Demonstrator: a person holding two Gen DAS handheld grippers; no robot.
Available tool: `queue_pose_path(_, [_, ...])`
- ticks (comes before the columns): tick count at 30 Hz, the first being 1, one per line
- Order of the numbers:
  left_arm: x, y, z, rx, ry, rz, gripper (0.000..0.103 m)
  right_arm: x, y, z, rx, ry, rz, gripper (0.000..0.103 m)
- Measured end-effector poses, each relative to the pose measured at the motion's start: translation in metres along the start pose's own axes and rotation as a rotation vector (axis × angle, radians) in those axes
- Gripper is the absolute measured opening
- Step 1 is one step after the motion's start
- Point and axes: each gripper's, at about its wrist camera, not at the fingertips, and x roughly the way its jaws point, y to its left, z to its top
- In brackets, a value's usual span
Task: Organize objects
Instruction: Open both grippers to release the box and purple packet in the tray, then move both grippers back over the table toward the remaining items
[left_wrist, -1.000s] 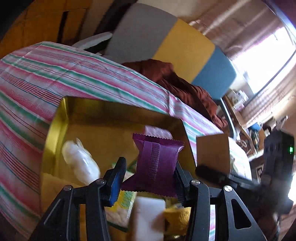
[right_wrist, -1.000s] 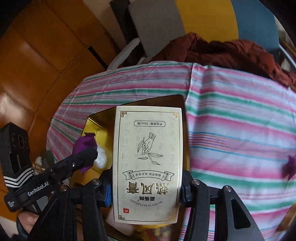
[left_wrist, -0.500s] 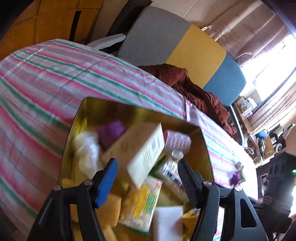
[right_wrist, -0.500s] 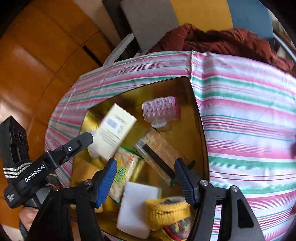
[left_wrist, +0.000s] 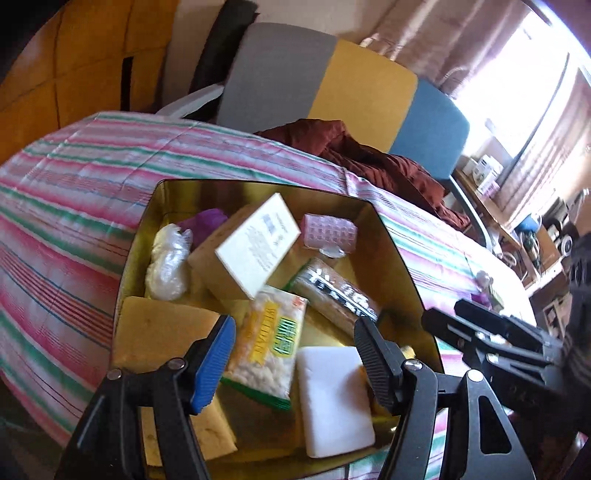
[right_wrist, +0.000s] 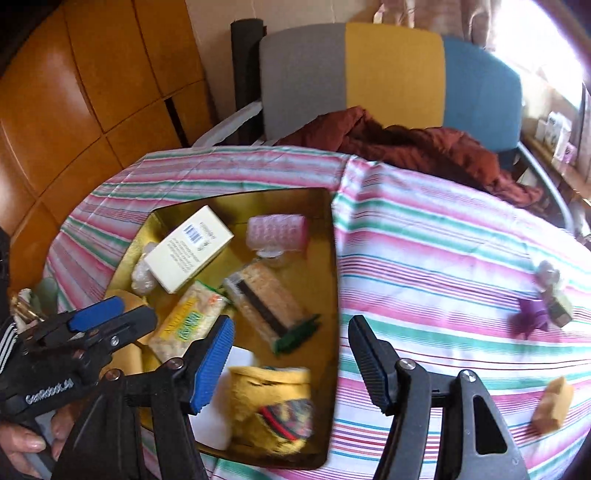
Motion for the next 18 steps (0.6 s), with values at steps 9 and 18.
queue_pose_path(9, [-0.005,-0.037,-0.011,0.116,-0.002,-0.004,0.068,-0.026,-0.033,-0.012,-0.018,-0.061,-0.099,0.065])
queue_pose_path(18, [-0.008,-0.059,-0.017,0.178,-0.003,-0.002,0.068,-0.047,-0.062,-0.023,-0.062,-0.095,-0.186,0.065])
